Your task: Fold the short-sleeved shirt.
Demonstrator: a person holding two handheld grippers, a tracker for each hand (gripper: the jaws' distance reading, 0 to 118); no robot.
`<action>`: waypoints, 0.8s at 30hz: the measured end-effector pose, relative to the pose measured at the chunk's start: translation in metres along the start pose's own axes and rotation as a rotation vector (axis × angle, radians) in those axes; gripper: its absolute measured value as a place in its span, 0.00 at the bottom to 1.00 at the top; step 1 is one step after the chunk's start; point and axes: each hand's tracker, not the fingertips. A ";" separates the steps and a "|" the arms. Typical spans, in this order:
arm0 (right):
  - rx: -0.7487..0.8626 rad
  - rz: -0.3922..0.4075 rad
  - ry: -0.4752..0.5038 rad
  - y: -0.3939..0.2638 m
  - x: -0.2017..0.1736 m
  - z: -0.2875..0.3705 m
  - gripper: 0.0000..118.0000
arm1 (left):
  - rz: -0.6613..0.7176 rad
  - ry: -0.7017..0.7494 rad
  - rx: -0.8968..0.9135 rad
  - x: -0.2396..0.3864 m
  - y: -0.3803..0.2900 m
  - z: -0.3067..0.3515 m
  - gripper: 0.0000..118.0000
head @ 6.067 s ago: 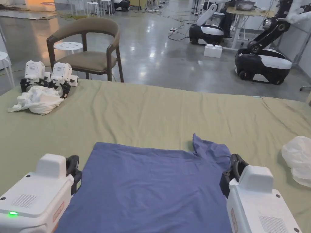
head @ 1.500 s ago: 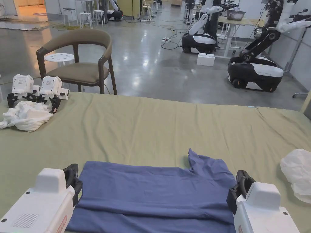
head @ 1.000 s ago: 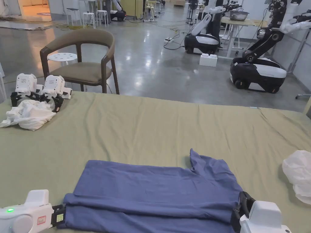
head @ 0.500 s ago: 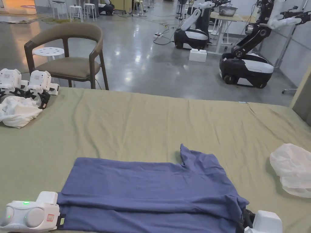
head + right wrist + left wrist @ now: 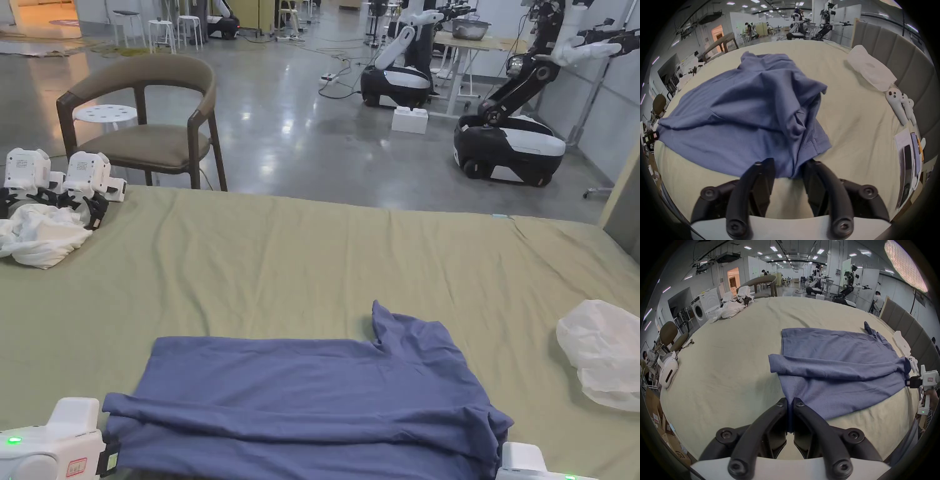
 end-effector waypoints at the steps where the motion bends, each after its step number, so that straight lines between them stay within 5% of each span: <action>1: 0.024 0.010 -0.007 -0.001 -0.003 0.003 0.28 | 0.004 -0.001 0.002 0.000 -0.001 0.001 0.02; 3: 0.025 0.020 0.022 0.003 -0.006 0.006 0.10 | 0.005 -0.003 0.005 0.002 -0.003 0.004 0.02; 17: 0.132 0.113 -0.012 0.002 -0.009 0.131 0.07 | 0.041 -0.025 0.098 -0.018 0.006 0.075 0.01; 24: 0.043 0.179 -0.029 -0.054 -0.016 0.162 0.07 | 0.040 -0.046 0.042 -0.032 -0.037 0.112 0.01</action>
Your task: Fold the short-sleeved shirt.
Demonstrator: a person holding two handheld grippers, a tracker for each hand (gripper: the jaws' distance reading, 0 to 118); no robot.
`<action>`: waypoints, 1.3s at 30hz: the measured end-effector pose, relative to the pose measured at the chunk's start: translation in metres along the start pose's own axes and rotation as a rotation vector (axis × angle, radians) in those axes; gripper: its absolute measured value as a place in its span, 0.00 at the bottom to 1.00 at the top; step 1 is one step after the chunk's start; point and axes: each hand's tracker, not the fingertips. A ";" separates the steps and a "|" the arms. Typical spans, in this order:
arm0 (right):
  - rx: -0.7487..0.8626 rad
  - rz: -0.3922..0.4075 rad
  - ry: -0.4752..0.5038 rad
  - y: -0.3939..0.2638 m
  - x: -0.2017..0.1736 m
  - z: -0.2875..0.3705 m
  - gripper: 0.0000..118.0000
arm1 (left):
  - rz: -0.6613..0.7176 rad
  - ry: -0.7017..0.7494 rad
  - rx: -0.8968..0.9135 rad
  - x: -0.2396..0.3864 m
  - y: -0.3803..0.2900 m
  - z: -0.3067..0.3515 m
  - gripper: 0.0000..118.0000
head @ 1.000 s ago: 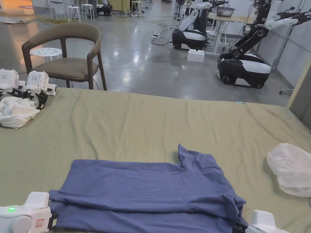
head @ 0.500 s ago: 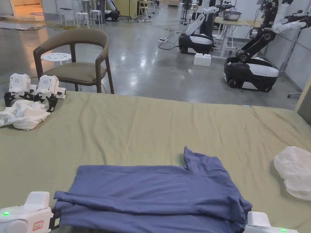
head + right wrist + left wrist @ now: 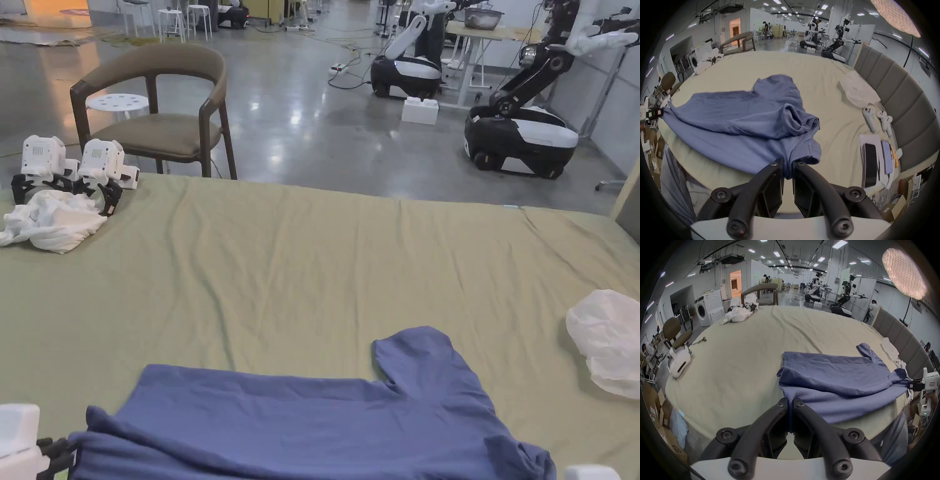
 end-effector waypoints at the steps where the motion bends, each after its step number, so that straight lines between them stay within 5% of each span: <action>1: -0.038 0.010 0.002 -0.011 -0.003 0.000 0.07 | 0.003 -0.002 -0.023 -0.002 -0.010 0.002 0.01; 13: -0.166 -0.054 0.020 -0.084 -0.023 -0.040 0.08 | 0.032 0.050 -0.180 -0.013 -0.096 -0.041 0.01; 15: -0.158 -0.058 0.010 -0.081 -0.025 -0.040 0.16 | 0.034 0.056 -0.172 -0.013 -0.098 -0.045 0.02; 17: -0.150 -0.052 -0.021 -0.076 -0.027 -0.033 0.41 | 0.010 0.084 -0.154 -0.006 -0.095 -0.043 0.15; 19: -0.121 -0.053 -0.058 -0.067 -0.031 -0.020 0.53 | -0.050 0.118 -0.101 0.003 -0.088 -0.037 0.35; 21: -0.067 -0.062 -0.044 -0.053 -0.036 -0.005 0.53 | -0.066 0.110 -0.044 0.011 -0.077 -0.030 0.46; 28: 0.304 -0.079 -0.040 0.001 -0.072 0.036 0.53 | -0.072 0.052 0.224 0.055 -0.030 -0.006 0.46; 33: 0.579 -0.108 -0.065 0.028 -0.099 0.044 0.47 | -0.095 0.067 0.418 0.088 -0.002 0.008 0.41; 36: 0.680 -0.106 -0.100 0.042 -0.113 0.041 0.12 | -0.113 0.085 0.503 0.103 0.009 0.013 0.18; 39: 0.736 -0.116 -0.087 0.050 -0.120 0.036 0.03 | -0.115 0.088 0.541 0.112 0.015 0.015 0.00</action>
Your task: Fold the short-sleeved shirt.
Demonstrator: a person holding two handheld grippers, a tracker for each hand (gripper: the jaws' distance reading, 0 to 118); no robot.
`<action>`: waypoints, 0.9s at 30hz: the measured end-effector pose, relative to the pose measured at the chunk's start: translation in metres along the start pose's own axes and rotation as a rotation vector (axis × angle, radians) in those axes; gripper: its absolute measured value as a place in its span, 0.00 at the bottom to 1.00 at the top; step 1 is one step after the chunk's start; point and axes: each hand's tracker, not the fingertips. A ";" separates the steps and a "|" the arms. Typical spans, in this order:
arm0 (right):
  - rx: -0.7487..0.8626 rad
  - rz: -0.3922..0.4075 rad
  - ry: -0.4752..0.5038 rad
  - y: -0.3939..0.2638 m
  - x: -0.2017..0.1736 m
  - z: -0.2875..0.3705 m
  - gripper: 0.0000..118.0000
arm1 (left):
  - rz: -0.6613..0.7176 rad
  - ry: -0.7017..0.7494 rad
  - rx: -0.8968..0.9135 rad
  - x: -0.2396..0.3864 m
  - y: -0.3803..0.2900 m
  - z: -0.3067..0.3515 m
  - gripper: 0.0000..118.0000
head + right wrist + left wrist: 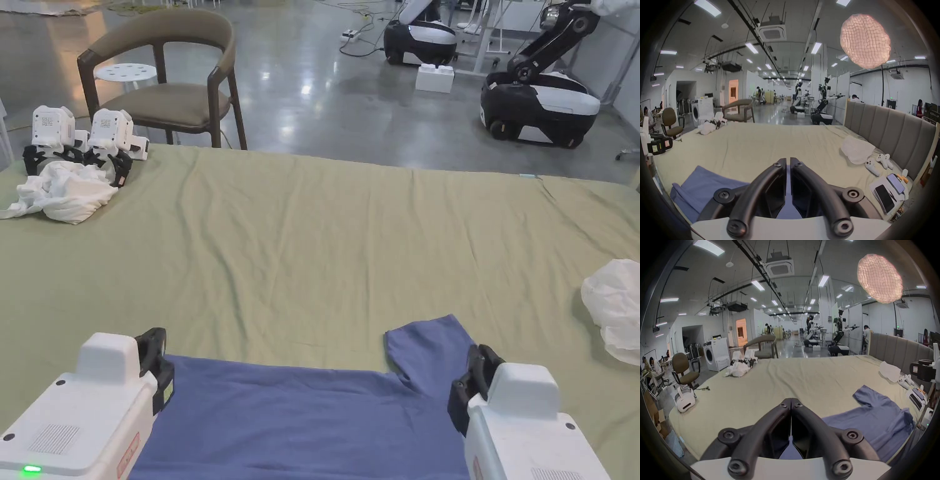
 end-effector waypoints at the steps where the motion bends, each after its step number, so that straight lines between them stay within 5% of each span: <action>1: 0.014 -0.005 0.002 -0.001 -0.003 -0.004 0.02 | 0.002 0.010 0.008 0.001 0.002 0.000 0.00; 7: 0.083 -0.005 0.001 0.000 -0.010 -0.009 0.00 | 0.008 0.045 -0.030 -0.018 0.000 -0.031 0.00; 16: 0.009 0.038 0.036 -0.010 -0.006 -0.029 0.00 | 0.079 -0.009 -0.513 -0.090 -0.037 -0.165 0.00; 18: -0.016 0.046 0.031 -0.015 -0.004 -0.033 0.00 | 0.127 -0.024 -0.577 -0.101 -0.045 -0.190 0.16; 20: -0.044 0.044 0.024 -0.021 0.000 -0.039 0.00 | 0.148 -0.042 -0.640 -0.107 -0.050 -0.210 0.50; 21: -0.058 0.041 0.020 -0.023 0.002 -0.040 0.00 | 0.155 -0.048 -0.665 -0.109 -0.053 -0.220 0.56; 27: -0.131 0.039 -0.016 -0.036 0.017 -0.049 0.00 | 0.128 -0.053 -0.787 -0.102 -0.071 -0.256 0.56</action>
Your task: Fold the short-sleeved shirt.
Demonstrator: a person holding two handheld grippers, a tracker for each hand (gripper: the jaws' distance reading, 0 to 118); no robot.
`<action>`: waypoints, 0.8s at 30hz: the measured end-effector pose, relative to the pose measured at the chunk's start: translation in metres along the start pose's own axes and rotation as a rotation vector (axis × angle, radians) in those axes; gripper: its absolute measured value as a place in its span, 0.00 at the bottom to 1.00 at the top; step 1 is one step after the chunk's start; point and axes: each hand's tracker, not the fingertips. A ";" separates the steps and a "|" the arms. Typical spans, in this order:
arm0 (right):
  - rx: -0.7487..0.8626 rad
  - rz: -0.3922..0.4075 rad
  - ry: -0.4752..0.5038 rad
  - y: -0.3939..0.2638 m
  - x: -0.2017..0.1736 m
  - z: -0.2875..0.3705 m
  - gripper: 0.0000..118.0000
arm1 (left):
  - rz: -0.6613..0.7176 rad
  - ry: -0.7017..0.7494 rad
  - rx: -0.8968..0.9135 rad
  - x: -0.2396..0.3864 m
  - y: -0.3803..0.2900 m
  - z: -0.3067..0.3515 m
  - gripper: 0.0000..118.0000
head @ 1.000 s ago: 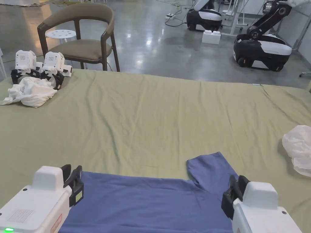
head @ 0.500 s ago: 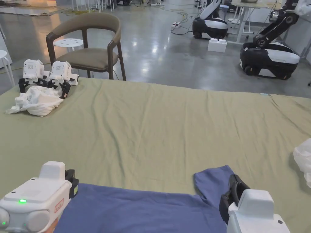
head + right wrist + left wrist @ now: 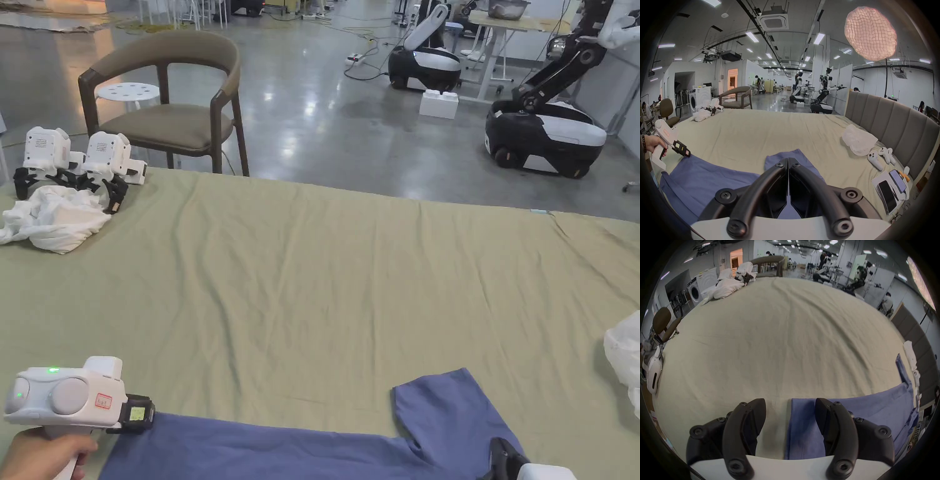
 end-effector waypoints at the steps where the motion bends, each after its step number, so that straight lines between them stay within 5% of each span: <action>1: -0.013 0.000 -0.008 -0.002 0.003 -0.001 0.00 | -0.024 0.011 -0.013 0.004 0.000 -0.003 0.55; 4: -0.050 -0.008 -0.023 -0.008 0.010 -0.006 0.00 | -0.075 0.051 0.016 0.019 -0.005 0.001 0.47; 8: -0.111 -0.040 -0.034 -0.013 0.026 -0.020 0.00 | -0.128 0.017 0.045 0.034 -0.012 0.005 0.04; 9: -0.145 -0.050 -0.038 -0.013 0.032 -0.027 0.00 | -0.152 0.005 0.054 0.036 -0.013 0.006 0.01; 13: -0.304 -0.094 -0.023 -0.004 0.066 -0.067 0.05 | -0.125 -0.013 0.097 0.035 -0.019 0.017 0.00; 17: -0.424 -0.119 -0.014 0.006 0.103 -0.116 0.43 | -0.127 -0.034 0.183 0.040 -0.031 0.052 0.00; 24: -0.606 -0.090 0.053 -0.005 0.117 -0.197 0.43 | -0.121 -0.038 0.280 0.045 -0.047 0.099 0.00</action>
